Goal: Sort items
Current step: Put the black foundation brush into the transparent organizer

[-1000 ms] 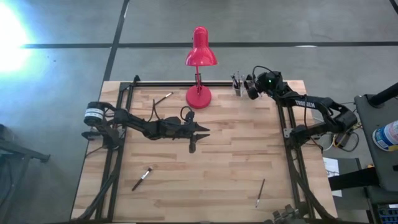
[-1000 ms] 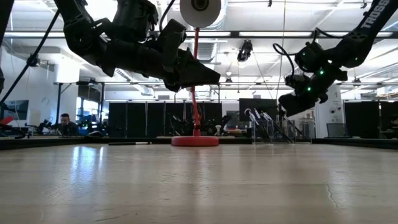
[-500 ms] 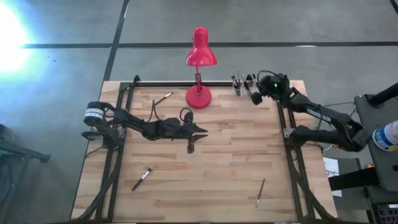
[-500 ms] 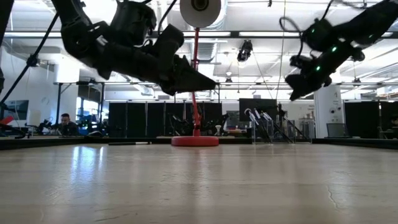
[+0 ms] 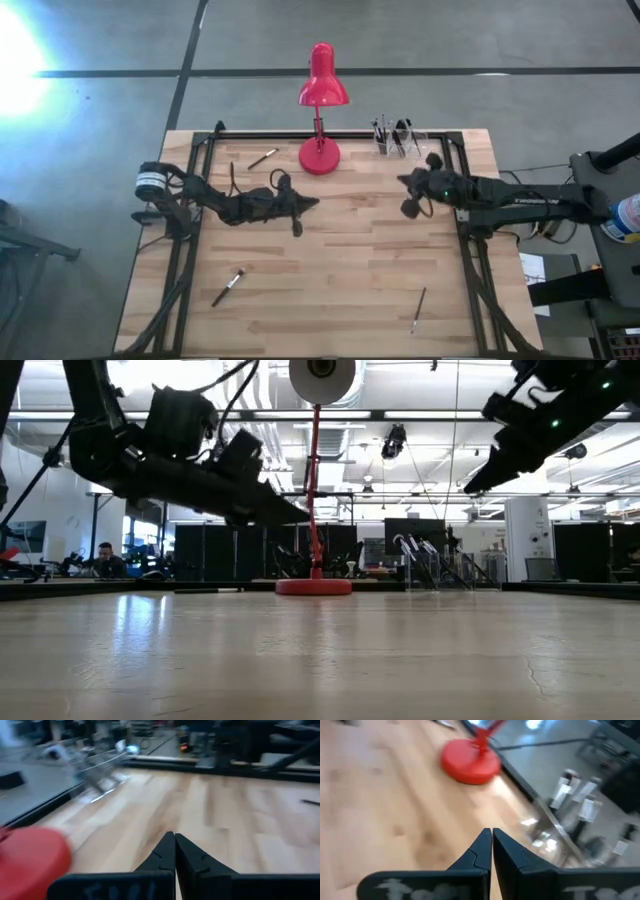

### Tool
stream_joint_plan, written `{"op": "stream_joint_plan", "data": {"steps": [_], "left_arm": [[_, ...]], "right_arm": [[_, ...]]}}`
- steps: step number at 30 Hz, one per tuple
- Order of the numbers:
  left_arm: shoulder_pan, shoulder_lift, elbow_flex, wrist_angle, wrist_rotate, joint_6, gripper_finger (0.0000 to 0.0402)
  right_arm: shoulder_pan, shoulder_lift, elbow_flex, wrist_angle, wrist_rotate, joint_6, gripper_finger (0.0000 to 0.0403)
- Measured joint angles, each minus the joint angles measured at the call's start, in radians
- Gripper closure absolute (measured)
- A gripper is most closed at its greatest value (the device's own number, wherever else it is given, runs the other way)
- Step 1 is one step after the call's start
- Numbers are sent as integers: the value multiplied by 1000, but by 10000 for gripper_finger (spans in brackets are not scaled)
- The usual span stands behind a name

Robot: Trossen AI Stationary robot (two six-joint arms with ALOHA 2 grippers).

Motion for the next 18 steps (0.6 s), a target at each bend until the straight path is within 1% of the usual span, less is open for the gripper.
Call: {"op": "stream_joint_plan", "data": {"steps": [1,3,5,8,10,14,18], "left_arm": [[14,-2,-7,-2,-20,-10,401],[62,-16,-21,-20,-25,-53,401],[138,-45,-32,-80,7,-104,401],[279,-100,-36,-226,56,-157,401],[374,-134,-24,-341,70,-165,401],[532,-167,49,-582,113,-135,401],[616,-139,145,-774,137,-72,401]], "right_arm": [[37,3,0,1,9,13,394],[106,13,0,6,41,36,394],[163,25,0,9,88,46,394],[219,48,0,10,156,62,394],[237,62,0,11,182,66,394],[240,96,0,26,186,66,394],[239,132,-1,67,204,52,394]]}}
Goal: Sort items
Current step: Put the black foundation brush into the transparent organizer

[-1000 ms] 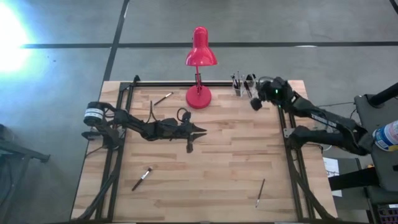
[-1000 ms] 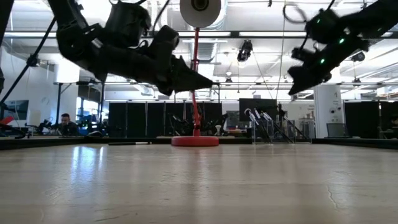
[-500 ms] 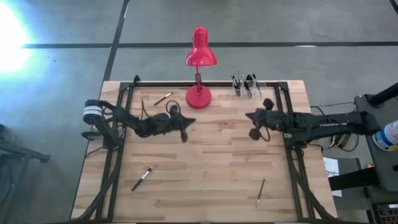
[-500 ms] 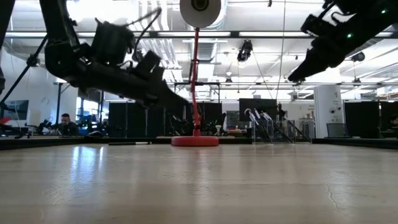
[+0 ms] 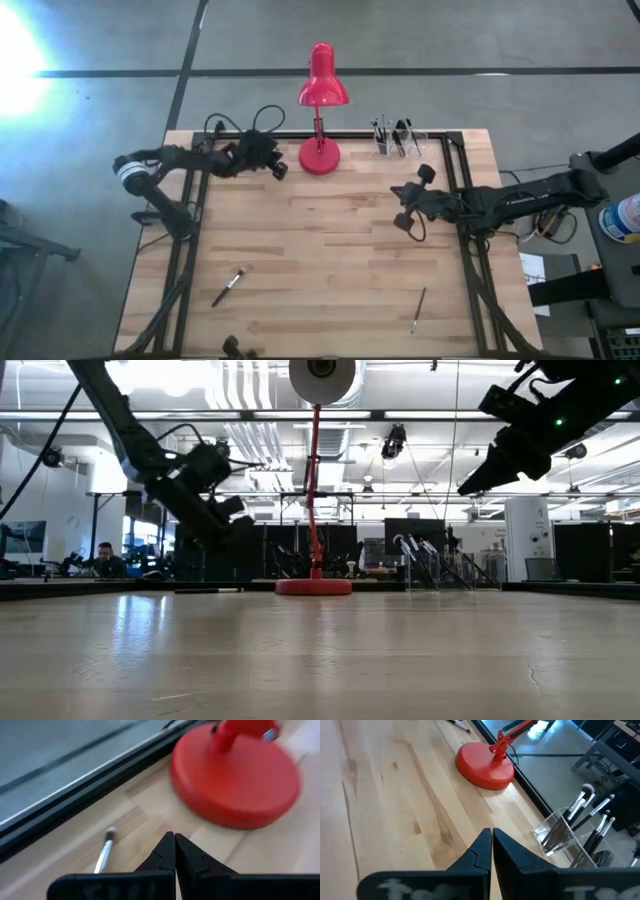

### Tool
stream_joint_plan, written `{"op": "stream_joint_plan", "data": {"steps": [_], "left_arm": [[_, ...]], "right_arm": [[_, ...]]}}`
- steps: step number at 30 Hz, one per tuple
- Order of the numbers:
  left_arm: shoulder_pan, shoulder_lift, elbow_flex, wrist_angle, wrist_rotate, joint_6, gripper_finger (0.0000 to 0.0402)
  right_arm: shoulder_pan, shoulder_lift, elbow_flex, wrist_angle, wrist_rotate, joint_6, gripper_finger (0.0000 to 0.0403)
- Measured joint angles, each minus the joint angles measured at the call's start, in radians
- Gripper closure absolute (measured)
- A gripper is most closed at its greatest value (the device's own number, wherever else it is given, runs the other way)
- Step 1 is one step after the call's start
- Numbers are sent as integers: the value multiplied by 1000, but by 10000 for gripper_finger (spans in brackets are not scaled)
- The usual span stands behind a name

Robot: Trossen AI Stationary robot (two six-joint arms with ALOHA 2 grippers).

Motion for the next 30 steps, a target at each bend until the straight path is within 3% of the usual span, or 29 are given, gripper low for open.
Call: {"op": "stream_joint_plan", "data": {"steps": [4,12,17,22,30], "left_arm": [[23,33,77,-140,-9,65,401],[77,60,185,-252,-45,100,398],[103,105,254,-364,-45,108,359],[107,171,297,-381,-37,130,326],[128,233,335,-378,-47,143,319]], "right_arm": [[0,36,0,14,0,-1,394],[0,99,0,28,0,-5,394],[0,121,-2,33,0,-5,394],[0,131,-2,60,-1,-20,394],[0,130,-2,65,-2,-24,394]]}}
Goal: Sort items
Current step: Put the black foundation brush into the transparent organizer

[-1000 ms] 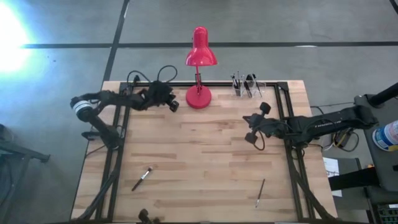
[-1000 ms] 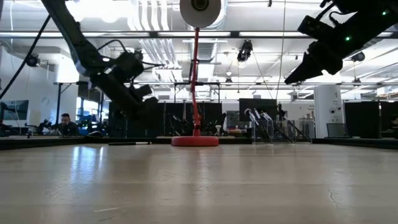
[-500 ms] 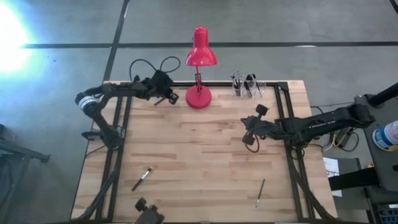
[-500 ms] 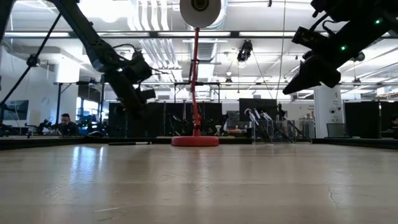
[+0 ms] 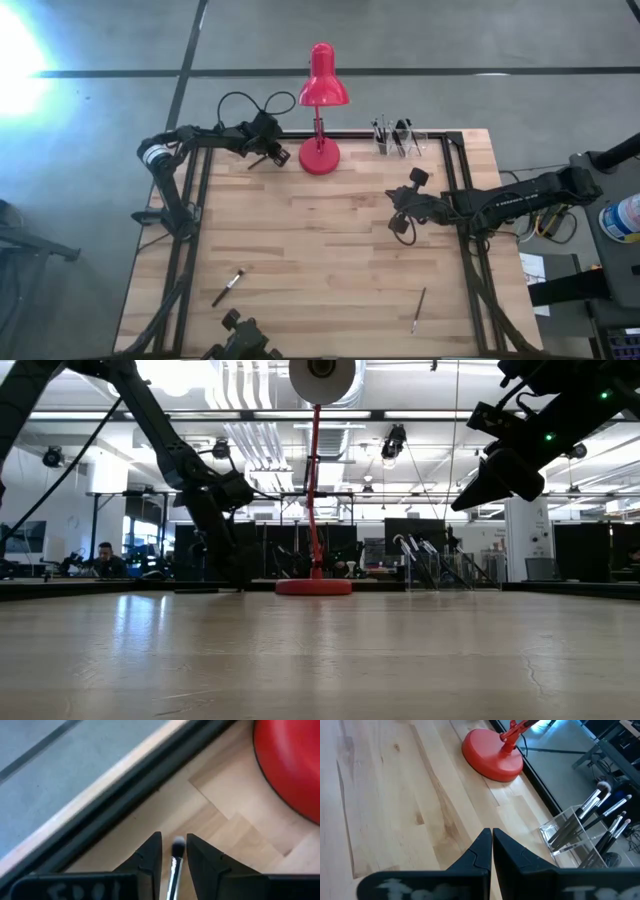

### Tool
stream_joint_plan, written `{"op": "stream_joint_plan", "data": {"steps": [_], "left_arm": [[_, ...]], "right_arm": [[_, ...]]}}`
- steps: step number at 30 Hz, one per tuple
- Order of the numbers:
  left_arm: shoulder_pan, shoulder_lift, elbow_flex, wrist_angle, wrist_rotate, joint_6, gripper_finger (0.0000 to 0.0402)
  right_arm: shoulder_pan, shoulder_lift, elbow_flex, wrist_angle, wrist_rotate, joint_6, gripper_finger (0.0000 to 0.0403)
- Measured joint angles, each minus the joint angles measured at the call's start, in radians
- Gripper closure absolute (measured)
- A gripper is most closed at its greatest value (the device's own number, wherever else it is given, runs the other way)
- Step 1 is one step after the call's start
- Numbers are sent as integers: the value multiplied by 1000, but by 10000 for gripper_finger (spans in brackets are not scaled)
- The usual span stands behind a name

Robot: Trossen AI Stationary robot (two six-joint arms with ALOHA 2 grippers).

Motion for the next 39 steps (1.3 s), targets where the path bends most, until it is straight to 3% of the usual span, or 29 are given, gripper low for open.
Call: {"op": "stream_joint_plan", "data": {"steps": [9,15,20,28,33,39], "left_arm": [[2,37,1,13,-12,23,321],[2,38,0,7,-11,28,385],[2,35,-1,-18,-13,36,399],[-16,-101,-35,-44,-21,37,401],[-16,-264,-181,101,31,-32,401],[-49,-461,-495,592,189,-192,401]], "right_arm": [[0,-1,0,5,0,0,394],[0,-1,0,6,0,0,394],[0,-1,-2,6,0,-8,394],[0,-2,-14,1,-1,-49,394],[0,-20,-19,-2,-1,-59,394],[-3,-51,-77,67,-1,-84,394]]}}
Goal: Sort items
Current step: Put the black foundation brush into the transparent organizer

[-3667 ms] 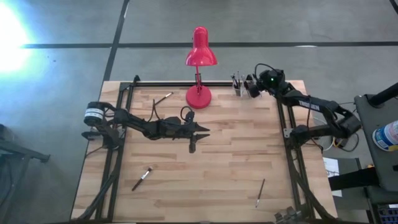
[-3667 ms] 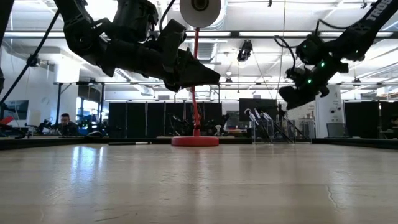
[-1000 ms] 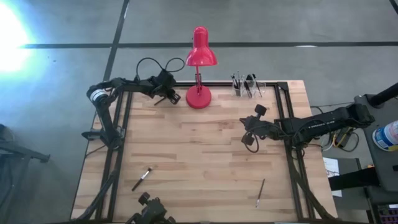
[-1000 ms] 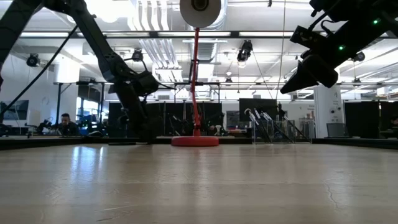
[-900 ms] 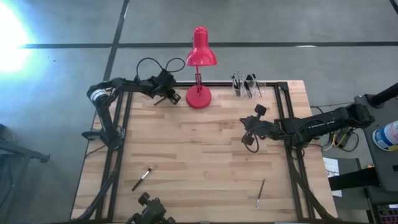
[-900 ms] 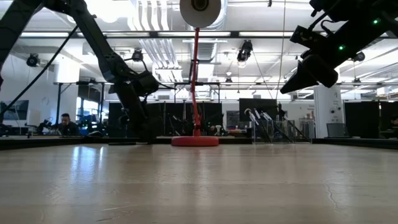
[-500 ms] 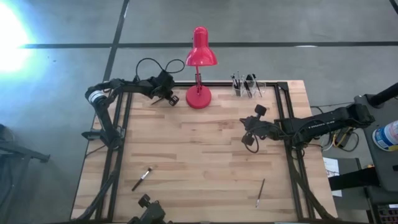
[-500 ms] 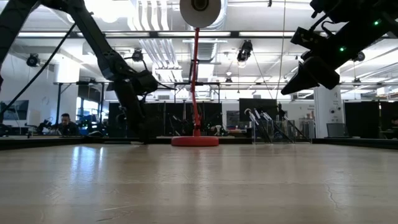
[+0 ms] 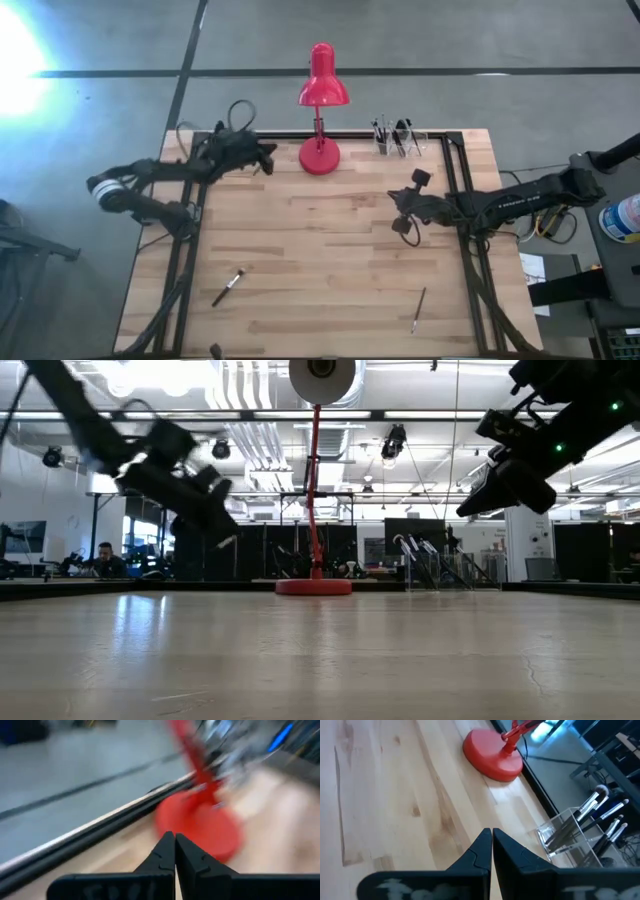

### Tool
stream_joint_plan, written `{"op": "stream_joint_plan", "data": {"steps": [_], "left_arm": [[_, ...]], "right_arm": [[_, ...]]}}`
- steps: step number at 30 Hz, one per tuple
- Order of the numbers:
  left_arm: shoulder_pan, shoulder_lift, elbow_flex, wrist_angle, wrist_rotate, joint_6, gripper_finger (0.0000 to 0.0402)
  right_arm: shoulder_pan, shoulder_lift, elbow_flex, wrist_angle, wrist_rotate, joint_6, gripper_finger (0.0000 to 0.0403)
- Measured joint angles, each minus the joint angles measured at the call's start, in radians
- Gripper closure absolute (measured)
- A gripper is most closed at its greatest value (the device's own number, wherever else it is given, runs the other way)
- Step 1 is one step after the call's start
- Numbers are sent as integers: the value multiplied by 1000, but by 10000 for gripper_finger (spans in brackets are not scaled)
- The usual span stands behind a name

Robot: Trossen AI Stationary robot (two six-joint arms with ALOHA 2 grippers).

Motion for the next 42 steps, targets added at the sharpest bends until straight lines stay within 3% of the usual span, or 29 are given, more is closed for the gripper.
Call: {"op": "stream_joint_plan", "data": {"steps": [4,10,16,26,33,42], "left_arm": [[-58,-64,-182,420,57,-133,401],[-203,-64,-270,748,86,-192,401],[-389,-13,-212,841,80,-118,401],[-609,260,41,927,50,26,401],[-656,393,165,943,49,27,401],[-680,402,178,949,60,26,401]], "right_arm": [[-20,-14,-104,230,-25,-48,394],[-104,-2,-247,699,-279,-97,394],[-185,36,-280,927,-530,-46,394],[-205,249,-169,1083,-585,6,388],[-179,429,-25,1124,-661,35,317],[-142,600,107,1229,-663,10,229]]}}
